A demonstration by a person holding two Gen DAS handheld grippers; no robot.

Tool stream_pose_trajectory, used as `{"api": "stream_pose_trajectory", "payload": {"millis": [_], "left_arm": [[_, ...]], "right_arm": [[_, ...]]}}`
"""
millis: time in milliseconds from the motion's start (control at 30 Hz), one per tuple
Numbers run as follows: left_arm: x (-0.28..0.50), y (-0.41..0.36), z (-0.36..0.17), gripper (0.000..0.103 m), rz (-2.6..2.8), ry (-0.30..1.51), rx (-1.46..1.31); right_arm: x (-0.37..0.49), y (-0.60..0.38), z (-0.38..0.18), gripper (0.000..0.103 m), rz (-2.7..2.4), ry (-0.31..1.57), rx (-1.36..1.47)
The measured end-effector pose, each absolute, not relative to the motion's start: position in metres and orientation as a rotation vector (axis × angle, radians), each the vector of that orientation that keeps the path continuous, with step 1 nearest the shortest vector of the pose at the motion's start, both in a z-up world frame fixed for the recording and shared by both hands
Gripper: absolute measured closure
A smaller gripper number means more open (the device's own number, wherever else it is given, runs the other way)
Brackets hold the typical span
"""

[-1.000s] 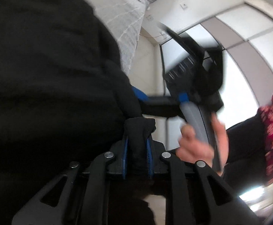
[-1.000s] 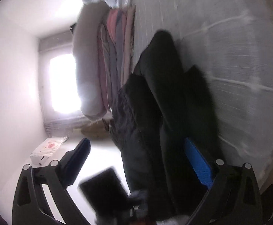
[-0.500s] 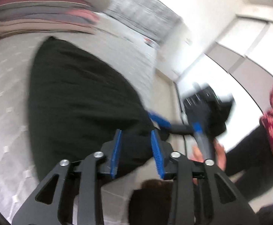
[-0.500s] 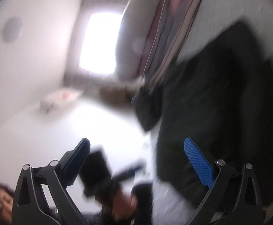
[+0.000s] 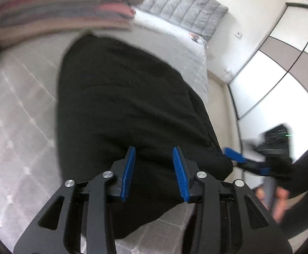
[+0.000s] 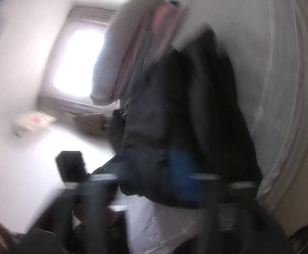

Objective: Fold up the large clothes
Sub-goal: 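Open the left gripper to release the folded coat onto the bed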

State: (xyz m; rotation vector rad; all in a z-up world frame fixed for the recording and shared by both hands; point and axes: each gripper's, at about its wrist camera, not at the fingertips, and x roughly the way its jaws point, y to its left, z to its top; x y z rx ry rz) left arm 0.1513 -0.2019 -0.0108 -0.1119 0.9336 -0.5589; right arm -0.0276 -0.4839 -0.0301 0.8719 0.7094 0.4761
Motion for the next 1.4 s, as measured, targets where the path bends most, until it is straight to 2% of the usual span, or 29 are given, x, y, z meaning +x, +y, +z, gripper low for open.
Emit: {"api": "stream_pose_trajectory", "payload": {"millis": [133, 300, 633, 1400], "left_arm": [[0.128, -0.196, 0.016, 0.057, -0.443, 0.824, -0.022], [0.106, -0.176, 0.041, 0.049, -0.328, 0.763, 0.036], [0.062, -0.137, 0.046, 0.045, -0.257, 0.728, 0.045], [0.034, -0.147, 0.055, 0.043, -0.279, 0.683, 0.069]], "right_arm": [[-0.057, -0.434, 0.033, 0.005, 0.3, 0.599, 0.569], [-0.083, -0.396, 0.055, 0.005, 0.165, 0.571, 0.413], [-0.101, -0.355, 0.054, 0.005, 0.013, 0.588, 0.313], [-0.115, -0.366, 0.052, 0.005, -0.072, 0.621, 0.268]]}}
